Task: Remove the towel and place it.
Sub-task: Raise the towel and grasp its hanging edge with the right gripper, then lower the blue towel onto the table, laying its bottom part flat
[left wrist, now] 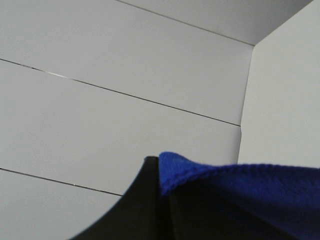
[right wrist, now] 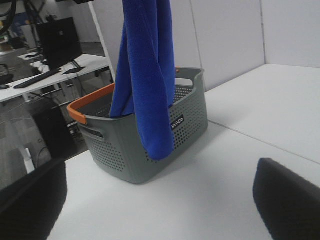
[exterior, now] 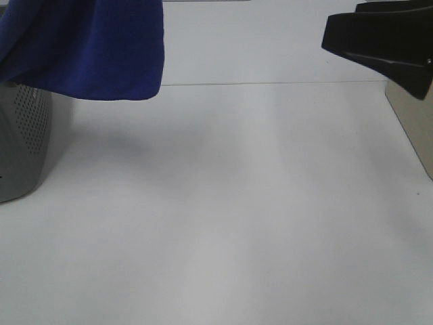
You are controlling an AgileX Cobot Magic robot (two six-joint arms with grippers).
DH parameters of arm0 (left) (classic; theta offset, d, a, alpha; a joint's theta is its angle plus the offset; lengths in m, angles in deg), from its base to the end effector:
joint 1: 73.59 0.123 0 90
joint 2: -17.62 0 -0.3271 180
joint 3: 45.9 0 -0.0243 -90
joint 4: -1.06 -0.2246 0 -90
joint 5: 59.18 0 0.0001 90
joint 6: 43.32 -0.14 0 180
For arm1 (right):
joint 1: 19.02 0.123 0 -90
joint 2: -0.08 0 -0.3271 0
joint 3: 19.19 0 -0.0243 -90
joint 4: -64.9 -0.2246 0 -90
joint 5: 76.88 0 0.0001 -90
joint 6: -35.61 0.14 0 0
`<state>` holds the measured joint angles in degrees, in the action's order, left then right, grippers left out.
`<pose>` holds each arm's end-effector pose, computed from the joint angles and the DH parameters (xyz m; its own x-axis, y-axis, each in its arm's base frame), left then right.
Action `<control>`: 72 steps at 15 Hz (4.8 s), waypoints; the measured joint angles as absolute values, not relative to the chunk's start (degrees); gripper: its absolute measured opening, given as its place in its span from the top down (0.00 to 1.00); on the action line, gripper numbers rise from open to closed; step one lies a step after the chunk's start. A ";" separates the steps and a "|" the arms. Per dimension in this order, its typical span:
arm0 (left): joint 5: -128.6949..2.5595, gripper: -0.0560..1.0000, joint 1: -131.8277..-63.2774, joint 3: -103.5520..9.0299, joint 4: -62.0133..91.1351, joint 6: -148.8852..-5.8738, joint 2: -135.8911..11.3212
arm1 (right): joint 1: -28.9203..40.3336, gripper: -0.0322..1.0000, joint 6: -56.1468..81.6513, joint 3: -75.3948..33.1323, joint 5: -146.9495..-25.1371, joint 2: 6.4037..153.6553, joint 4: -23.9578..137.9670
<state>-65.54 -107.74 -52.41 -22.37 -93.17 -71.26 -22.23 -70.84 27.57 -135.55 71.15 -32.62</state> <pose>0.2954 -0.1929 0.5082 0.5094 0.8098 -0.2910 0.1272 0.2636 0.9562 0.1818 0.1086 0.3289 -0.2397 -0.0070 -0.9708 -0.7940 0.5768 0.1919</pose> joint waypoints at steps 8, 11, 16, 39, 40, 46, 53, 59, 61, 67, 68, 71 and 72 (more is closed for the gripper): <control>-62.11 0.95 -109.23 -52.41 -22.31 -93.17 -71.26 | -2.29 0.03 -78.23 0.07 -139.67 107.99 -34.57; -62.11 0.95 -109.23 -52.41 -22.08 -93.17 -71.26 | 1.95 0.03 -77.14 -8.18 -139.04 113.95 -34.68; -62.11 0.95 -109.23 -52.41 -22.03 -93.17 -71.26 | 3.04 0.21 -69.58 -10.41 -138.93 115.78 -30.38; -35.01 0.95 -108.48 -52.41 9.08 -93.17 -79.45 | -0.23 0.96 16.82 -46.80 -126.49 101.86 55.90; -32.60 0.95 -108.48 -52.41 9.43 -93.17 -79.57 | -0.23 0.96 17.22 -49.77 -126.49 101.80 57.97; -28.53 0.95 -106.71 -53.67 10.06 -91.85 -81.06 | -0.23 0.96 18.02 -56.82 -118.47 101.46 66.85; -40.62 0.95 -101.26 -76.94 10.69 -80.22 -92.63 | -0.23 0.96 18.02 -56.82 -95.44 105.47 67.65; -42.28 0.95 -99.03 -85.65 10.12 -80.22 -99.74 | -0.23 0.96 18.25 -62.38 -89.20 112.23 68.45; -42.28 0.95 -97.77 -87.14 10.17 -78.50 -101.57 | -0.23 0.96 18.25 -64.90 -89.14 114.29 68.45; -42.28 0.95 -95.19 -95.84 8.45 -75.64 -109.31 | -0.23 0.96 18.43 -67.48 -87.93 120.08 68.05; -42.11 0.95 -95.19 -96.47 7.48 -75.64 -109.88 | -0.23 0.96 18.43 -67.48 -87.65 120.31 68.05; -41.08 0.95 -94.73 -99.05 0.26 -75.64 -113.55 | -0.23 0.96 18.43 -67.54 -84.90 121.63 68.05; -41.08 0.95 -94.33 -99.63 -0.83 -75.58 -114.35 | -0.23 0.96 18.43 -67.54 -84.84 121.97 68.05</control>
<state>-41.08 -94.33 -99.63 -0.83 -75.58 -114.35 -0.23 18.43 -67.54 -84.84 121.97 68.05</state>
